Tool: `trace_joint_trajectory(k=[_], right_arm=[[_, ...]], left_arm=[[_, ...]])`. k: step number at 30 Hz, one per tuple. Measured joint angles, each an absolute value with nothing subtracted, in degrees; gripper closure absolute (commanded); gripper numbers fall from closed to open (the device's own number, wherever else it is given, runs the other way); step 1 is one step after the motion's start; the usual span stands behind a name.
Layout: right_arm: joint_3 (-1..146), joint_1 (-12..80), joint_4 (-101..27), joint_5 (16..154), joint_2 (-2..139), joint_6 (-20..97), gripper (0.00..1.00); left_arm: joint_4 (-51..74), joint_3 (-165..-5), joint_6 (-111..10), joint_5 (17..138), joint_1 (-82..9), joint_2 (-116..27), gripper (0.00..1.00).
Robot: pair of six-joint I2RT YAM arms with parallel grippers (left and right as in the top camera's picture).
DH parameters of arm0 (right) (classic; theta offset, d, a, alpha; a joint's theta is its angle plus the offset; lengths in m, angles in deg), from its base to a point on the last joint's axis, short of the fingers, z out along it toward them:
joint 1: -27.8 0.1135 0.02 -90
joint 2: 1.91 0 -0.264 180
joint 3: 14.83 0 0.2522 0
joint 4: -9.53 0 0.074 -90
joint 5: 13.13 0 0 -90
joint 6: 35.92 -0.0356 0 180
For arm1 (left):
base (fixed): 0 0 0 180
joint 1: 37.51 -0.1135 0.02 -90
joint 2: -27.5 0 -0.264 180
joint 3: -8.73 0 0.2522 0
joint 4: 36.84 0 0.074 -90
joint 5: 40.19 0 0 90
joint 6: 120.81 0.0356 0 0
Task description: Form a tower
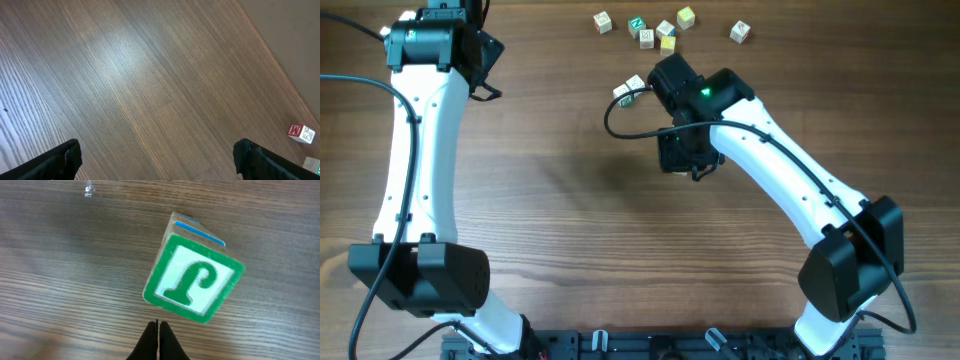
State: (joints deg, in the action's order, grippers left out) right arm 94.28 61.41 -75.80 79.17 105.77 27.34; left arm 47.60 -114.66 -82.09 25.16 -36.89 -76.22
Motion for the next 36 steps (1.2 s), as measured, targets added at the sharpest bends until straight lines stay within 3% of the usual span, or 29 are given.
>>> trace_joint_trajectory(k=[27,36], right_arm=[[94.19,61.41,-72.15,76.64,105.77,30.51,0.96],[94.19,61.41,-70.79,87.35,105.77,35.41,0.96]], left_arm=[[47.60,-114.66,-82.07,25.16,-36.89,-76.22,0.00],[47.60,-114.66,-82.09,25.16,-36.89,-76.22,0.00]])
